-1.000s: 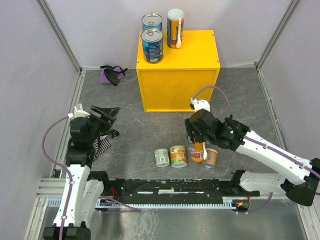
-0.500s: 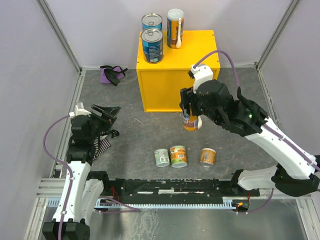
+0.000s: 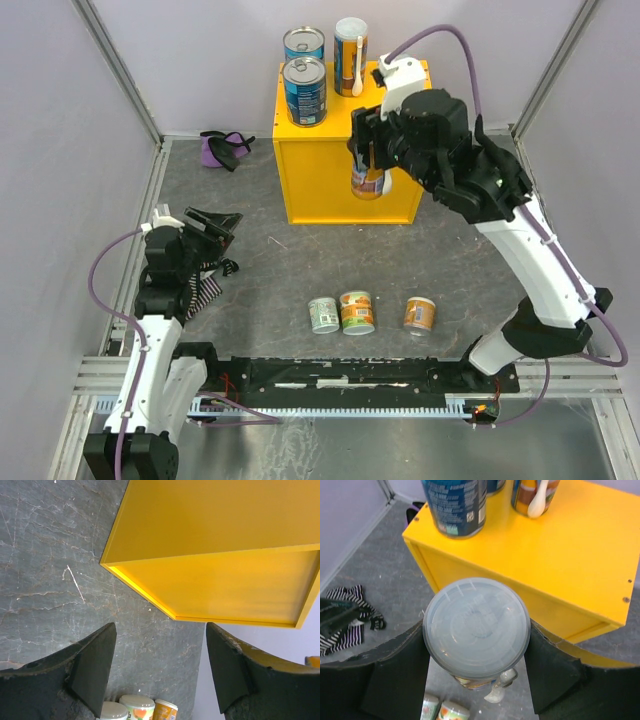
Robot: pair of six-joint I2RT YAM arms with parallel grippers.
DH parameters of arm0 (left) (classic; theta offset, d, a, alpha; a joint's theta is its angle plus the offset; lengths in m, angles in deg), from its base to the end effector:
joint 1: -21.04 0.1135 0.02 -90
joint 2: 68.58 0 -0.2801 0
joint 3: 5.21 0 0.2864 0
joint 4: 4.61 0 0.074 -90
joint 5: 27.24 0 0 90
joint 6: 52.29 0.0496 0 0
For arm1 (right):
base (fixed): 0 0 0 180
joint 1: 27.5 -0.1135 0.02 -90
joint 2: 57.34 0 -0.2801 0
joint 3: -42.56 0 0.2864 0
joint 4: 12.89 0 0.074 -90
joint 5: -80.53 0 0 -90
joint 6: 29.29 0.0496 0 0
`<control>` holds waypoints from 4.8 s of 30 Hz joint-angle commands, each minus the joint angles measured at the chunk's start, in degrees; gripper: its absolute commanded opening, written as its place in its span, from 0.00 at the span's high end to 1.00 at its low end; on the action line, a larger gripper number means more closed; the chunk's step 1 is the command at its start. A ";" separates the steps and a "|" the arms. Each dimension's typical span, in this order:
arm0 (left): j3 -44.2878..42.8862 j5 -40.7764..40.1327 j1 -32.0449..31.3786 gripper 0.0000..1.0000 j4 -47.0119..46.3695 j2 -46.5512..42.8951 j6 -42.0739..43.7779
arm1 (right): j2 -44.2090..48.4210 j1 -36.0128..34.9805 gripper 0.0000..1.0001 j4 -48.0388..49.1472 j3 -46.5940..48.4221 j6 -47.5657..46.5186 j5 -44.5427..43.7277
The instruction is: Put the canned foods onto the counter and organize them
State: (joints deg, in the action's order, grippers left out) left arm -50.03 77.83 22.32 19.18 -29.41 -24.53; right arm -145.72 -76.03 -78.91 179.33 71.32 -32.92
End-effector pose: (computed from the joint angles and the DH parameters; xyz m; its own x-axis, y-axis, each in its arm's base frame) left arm 0.2039 -0.0083 0.2807 -0.3445 -0.8624 -0.3710 -0.1704 0.4461 -0.8786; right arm 0.2242 0.2238 0.5714 -0.2775 -0.0589 -0.9589 -0.3919 0.9183 0.0570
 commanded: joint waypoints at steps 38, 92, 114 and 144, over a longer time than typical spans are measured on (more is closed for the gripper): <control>-1.09 -1.56 0.13 0.22 -8.43 5.14 3.62 | -19.27 14.84 0.99 23.43 25.63 -5.62 15.45; -1.81 -3.21 0.14 0.22 -10.23 9.43 4.54 | -30.80 18.84 0.89 25.44 28.83 -10.61 17.55; -1.15 -3.32 0.15 0.22 -9.01 6.96 3.37 | -28.75 19.07 0.08 24.14 25.23 -8.60 17.55; -4.18 -4.22 0.13 0.22 -3.62 1.82 2.23 | -18.31 18.20 0.01 22.01 17.67 -7.54 18.15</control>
State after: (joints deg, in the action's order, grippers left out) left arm -51.19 74.40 22.32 15.25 -25.73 -22.16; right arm -168.32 -57.32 -57.64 197.30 63.41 -14.67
